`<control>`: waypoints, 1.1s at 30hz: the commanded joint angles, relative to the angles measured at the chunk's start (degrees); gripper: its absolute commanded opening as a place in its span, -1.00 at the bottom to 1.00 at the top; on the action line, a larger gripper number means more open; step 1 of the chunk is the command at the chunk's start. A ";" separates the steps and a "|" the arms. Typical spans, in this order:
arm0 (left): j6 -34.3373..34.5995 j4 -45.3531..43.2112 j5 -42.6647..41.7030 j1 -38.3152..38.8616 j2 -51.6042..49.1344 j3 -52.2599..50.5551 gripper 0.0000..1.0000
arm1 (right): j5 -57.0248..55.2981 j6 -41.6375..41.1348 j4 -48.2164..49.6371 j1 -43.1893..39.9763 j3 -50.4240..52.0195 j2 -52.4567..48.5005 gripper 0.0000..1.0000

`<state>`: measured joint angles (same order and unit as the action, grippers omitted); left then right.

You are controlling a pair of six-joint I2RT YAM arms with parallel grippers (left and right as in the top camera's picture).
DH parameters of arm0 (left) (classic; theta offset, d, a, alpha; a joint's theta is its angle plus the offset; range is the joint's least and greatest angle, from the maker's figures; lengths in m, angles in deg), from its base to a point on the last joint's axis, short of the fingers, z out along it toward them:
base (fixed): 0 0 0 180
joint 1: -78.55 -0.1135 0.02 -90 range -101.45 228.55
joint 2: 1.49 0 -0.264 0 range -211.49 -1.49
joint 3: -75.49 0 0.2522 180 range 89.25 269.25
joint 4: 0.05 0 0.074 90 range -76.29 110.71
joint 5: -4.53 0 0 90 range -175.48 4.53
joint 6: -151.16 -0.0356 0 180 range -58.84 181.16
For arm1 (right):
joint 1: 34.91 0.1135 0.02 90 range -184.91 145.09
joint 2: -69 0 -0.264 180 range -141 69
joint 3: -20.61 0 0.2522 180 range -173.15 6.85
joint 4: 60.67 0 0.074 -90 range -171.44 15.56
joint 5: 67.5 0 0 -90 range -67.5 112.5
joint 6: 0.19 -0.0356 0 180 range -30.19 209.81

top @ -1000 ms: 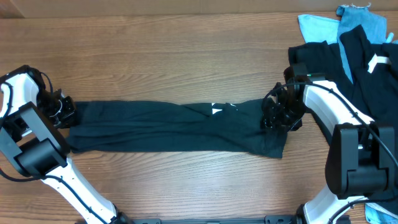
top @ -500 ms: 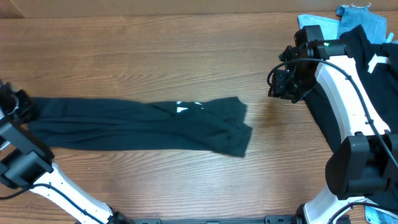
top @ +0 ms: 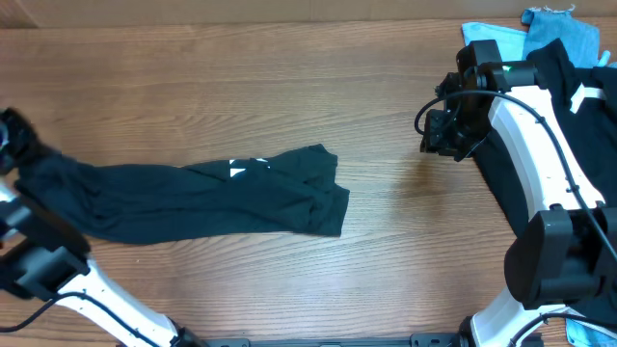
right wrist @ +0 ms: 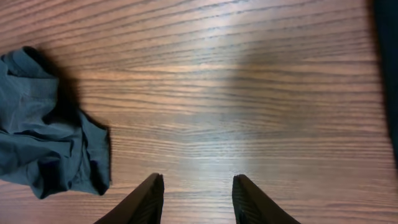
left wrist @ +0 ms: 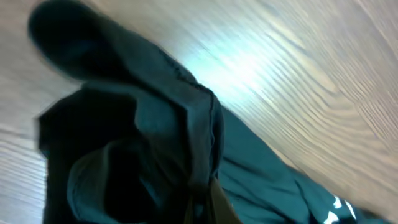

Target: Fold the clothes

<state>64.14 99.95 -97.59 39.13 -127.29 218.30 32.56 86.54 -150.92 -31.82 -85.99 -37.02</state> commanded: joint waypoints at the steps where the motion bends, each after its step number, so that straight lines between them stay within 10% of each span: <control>1: -0.17 3.23 3.85 7.45 2.82 1.42 -0.92 | -0.22 -0.42 -0.28 0.04 -1.44 1.36 -0.20; 24: 2.84 10.58 8.07 41.05 2.80 -0.11 -0.90 | -0.20 0.00 -0.39 0.04 -1.44 1.36 -0.19; 33: -6.29 10.58 8.07 48.15 2.80 -8.39 -0.92 | -0.20 0.00 -0.83 0.04 -1.44 1.36 -0.18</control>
<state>60.01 110.20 -89.46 85.67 -125.78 213.89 32.58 86.43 -151.84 -31.82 -85.99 -37.02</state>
